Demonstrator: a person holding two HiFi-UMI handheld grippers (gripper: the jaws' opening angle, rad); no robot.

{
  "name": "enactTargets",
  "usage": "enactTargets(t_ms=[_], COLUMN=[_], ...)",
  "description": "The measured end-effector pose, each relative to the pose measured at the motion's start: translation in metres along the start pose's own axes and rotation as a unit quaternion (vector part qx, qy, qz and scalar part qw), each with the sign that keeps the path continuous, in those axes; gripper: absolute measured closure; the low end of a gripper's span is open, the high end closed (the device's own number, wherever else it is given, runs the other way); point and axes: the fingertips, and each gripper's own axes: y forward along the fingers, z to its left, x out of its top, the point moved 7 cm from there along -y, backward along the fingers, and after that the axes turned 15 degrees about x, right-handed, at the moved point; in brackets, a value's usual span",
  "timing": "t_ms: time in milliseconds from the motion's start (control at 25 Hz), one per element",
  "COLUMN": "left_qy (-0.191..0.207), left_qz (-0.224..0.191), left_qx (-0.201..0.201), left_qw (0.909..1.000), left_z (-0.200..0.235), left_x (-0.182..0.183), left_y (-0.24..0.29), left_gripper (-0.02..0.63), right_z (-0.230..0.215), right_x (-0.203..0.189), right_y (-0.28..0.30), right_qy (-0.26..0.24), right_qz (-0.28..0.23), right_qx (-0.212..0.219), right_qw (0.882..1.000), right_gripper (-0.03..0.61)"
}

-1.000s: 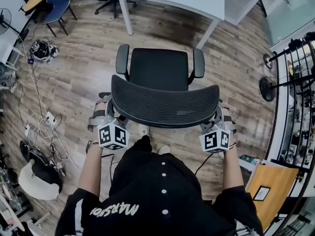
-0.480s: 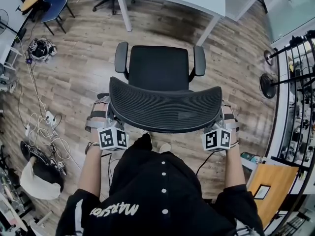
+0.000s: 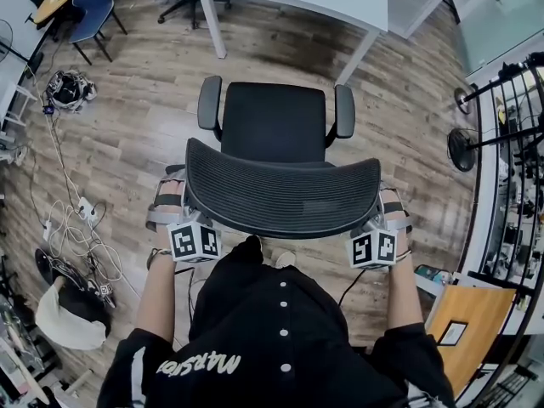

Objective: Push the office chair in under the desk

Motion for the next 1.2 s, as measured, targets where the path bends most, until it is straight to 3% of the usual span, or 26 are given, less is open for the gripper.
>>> enactTargets(t_ms=[1200], left_qy=[0.010], left_qz=[-0.019], left_qx=[-0.003], left_qw=[0.9998], left_z=[0.030], left_x=[-0.014], left_y=[0.066], left_gripper=[0.311], right_z=[-0.046], right_x=[0.006], right_y=[0.040], right_qy=[0.015], right_qz=[0.040], right_qx=[-0.017], right_qw=[0.999], right_gripper=[0.305])
